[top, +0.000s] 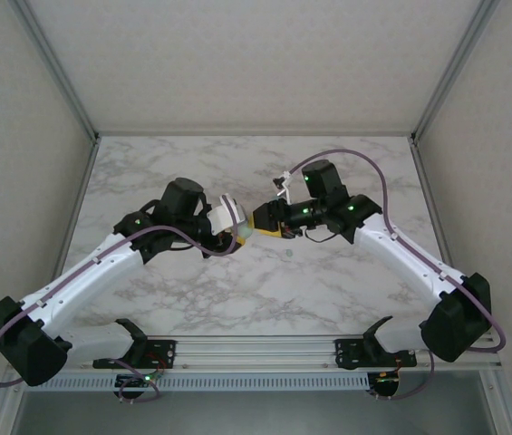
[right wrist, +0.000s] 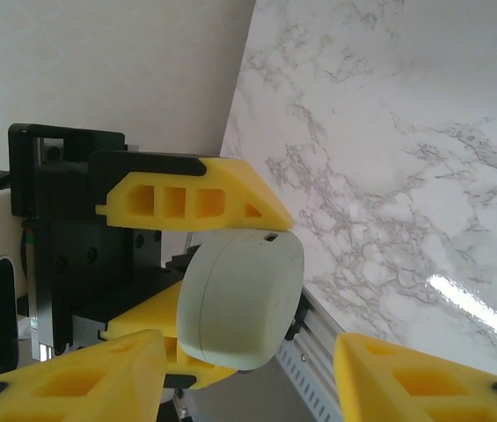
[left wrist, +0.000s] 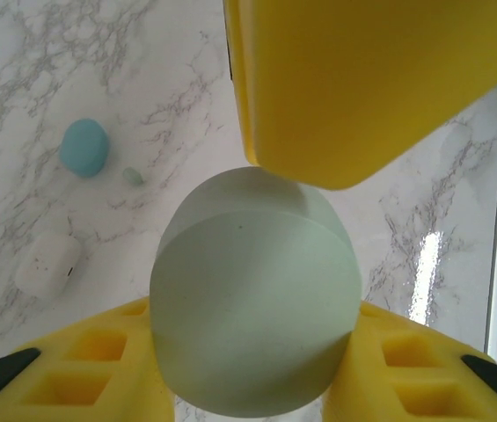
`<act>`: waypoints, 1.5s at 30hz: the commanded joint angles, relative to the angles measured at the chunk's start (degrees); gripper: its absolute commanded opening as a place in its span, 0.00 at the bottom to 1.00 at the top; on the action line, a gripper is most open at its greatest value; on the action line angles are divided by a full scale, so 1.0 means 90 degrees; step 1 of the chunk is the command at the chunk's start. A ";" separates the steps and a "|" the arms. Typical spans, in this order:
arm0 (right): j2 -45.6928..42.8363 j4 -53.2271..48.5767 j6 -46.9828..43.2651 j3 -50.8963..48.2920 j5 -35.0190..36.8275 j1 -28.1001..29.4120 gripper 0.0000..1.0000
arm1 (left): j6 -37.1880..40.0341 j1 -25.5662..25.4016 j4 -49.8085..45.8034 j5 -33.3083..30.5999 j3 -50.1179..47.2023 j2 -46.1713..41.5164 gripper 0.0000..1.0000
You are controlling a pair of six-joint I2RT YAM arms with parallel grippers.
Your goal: Insert the wireless bluetooth earbuds into the charging case
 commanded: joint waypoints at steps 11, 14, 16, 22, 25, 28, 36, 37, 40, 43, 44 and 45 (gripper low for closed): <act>0.0359 0.0062 -0.0111 0.0367 -0.0343 0.0124 0.55 | 0.0081 -0.0066 -0.0206 0.0230 0.0345 0.0156 0.23; 0.0456 0.0006 -0.0141 0.0423 -0.0305 0.0123 0.52 | 0.0124 -0.0071 -0.0265 0.0245 0.0373 0.0166 0.23; 0.0529 -0.0183 -0.0239 0.0515 -0.0218 0.0123 0.51 | 0.0152 -0.0073 -0.0308 0.0215 0.0384 0.0166 0.23; 0.0736 -0.0590 -0.0471 0.0690 -0.0196 0.0145 0.43 | 0.0178 -0.0073 -0.0402 0.0139 0.0441 0.0190 0.23; 0.0781 -0.0869 -0.0599 0.0795 -0.0108 0.0146 0.40 | 0.0195 -0.0073 -0.0439 0.0069 0.0457 0.0217 0.23; 0.0820 -0.0874 -0.0610 0.0802 -0.0229 0.0152 0.43 | 0.0198 -0.0083 -0.0529 0.0007 0.0515 0.0282 0.23; 0.0851 -0.0973 -0.0722 0.0842 -0.0254 0.0162 0.40 | 0.0246 -0.0151 -0.0610 -0.0051 0.0579 0.0386 0.23; 0.0850 -0.0981 -0.0722 0.0839 -0.0199 0.0162 0.38 | 0.0246 -0.0151 -0.0613 -0.0070 0.0579 0.0381 0.23; 0.0879 -0.1027 -0.0728 0.0838 -0.0095 0.0167 0.27 | 0.0211 -0.0152 -0.0538 -0.0123 0.0551 0.0357 0.27; 0.0799 -0.0962 -0.0729 0.0784 -0.0029 0.0157 0.23 | 0.0062 -0.0152 -0.0309 -0.0294 0.0449 0.0243 0.38; 0.0750 -0.0905 -0.0711 0.0764 -0.0025 0.0148 0.22 | 0.0065 -0.0151 -0.0267 -0.0286 0.0420 0.0177 0.46; 0.0693 -0.0813 -0.0680 0.0732 -0.0051 0.0134 0.21 | 0.0061 -0.0146 -0.0178 -0.0232 0.0364 0.0099 0.51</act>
